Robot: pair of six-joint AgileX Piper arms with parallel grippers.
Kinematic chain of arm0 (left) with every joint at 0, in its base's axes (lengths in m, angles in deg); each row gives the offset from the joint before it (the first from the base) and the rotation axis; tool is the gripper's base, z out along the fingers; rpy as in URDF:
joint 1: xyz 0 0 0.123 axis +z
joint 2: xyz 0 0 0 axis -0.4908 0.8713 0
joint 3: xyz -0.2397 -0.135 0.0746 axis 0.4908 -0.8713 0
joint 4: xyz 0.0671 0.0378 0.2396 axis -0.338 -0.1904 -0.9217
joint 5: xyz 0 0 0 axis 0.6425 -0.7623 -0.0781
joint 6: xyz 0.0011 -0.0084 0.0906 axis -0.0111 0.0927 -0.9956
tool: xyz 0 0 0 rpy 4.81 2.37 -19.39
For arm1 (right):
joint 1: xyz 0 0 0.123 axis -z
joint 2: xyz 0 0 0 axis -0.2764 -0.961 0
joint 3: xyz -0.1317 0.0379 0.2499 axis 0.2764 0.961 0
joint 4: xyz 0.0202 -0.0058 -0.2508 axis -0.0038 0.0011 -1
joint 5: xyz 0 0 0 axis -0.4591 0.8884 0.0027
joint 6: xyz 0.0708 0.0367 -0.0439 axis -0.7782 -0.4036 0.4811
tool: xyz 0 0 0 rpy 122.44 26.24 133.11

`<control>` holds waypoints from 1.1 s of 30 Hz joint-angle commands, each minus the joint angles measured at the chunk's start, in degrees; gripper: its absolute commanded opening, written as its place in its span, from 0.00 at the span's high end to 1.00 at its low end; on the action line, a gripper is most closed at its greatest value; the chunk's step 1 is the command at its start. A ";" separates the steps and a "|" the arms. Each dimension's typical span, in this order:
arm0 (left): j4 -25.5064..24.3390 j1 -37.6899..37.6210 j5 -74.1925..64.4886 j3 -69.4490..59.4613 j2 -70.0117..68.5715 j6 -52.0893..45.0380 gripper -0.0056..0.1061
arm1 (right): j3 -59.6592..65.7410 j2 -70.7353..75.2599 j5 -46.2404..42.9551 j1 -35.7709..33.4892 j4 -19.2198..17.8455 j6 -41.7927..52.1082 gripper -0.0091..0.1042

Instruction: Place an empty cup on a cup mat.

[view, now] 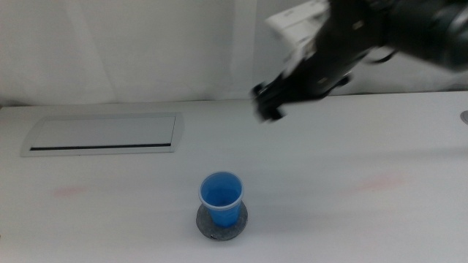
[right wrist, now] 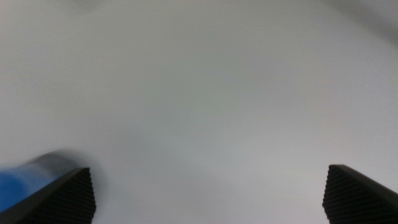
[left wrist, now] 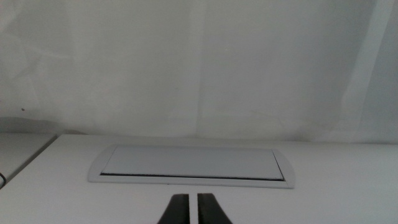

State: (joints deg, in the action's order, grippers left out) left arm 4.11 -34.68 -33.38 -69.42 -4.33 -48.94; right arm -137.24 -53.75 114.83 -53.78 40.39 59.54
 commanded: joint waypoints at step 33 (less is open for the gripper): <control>0.53 0.14 -0.03 -2.19 -0.12 0.35 0.98 | 34.75 41.56 -19.13 29.81 -12.51 -8.79 0.94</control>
State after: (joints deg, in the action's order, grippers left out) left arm 4.11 -34.68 -33.38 -69.42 -4.33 -48.94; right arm -106.22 -16.85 97.84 -24.16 27.85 50.34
